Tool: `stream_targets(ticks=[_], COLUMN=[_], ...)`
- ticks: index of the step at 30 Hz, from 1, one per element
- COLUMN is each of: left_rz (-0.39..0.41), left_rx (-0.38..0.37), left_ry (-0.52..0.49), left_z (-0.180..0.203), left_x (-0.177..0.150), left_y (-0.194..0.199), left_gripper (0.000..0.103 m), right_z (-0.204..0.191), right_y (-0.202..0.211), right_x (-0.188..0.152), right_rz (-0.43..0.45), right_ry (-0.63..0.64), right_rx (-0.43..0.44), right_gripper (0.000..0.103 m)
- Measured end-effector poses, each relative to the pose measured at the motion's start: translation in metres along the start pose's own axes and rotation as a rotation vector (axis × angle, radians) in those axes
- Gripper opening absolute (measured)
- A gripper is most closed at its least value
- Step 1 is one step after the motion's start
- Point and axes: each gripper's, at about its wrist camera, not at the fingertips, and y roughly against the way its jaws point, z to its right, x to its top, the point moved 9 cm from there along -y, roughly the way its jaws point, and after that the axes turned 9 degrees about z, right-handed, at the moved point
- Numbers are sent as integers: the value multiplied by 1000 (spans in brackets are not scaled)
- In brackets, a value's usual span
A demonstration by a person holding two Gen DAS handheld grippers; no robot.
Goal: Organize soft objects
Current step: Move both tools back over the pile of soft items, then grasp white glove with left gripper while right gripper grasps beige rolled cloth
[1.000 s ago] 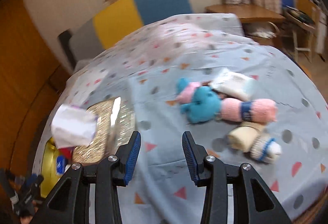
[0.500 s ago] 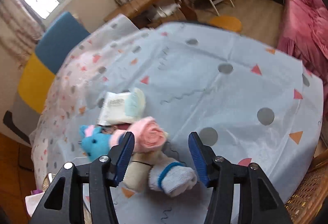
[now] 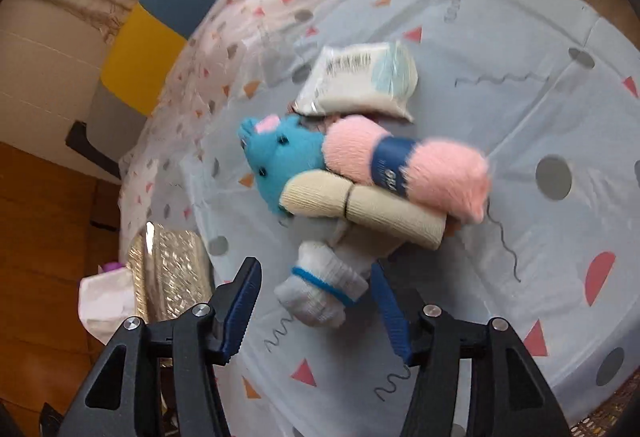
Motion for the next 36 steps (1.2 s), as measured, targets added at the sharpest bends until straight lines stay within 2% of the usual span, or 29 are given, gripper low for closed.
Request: stream_targets(ticks=[5,8,9,10,12,18,20,27,33,36], left_rz=[-11,-28,-42,-53,-83,-180,-216,-270,-324,-401], left_rx=[-109,-158,-180,-193,-213,-294,-311,-334,-314,-301], left_ry=[-86,-147,-166,-181,-218,-277,-283,-321,-355,-361], left_z=[55,89,102,111,131,177,189,221,236,236], left_x=[16,19,18,16,12,-4,-7,-16,-32,-50], left_y=[-19,-37,-46,-53,-72,-126,-145,-195,-233,-249], left_gripper=[88,88,88,88,88,86,86,86,73,50], right_z=[18,37,46,53,56,47,47,48,46,47], right_y=[34,41,37,36,41,33,32,29,26,25], right_x=[37,42,45,43,45,42,41,41,40,39], right_rz=[261,353,345,325,340,307,305,295,285,281], right_ry=[-32,-46,-62,-111,-149,-138,-149,-191,-192,-196], right_rx=[-85,-129,-144,-128,-90,-57,-44,0,16,16], right_gripper=[59,59,58,59,58,59,58,58,59,59])
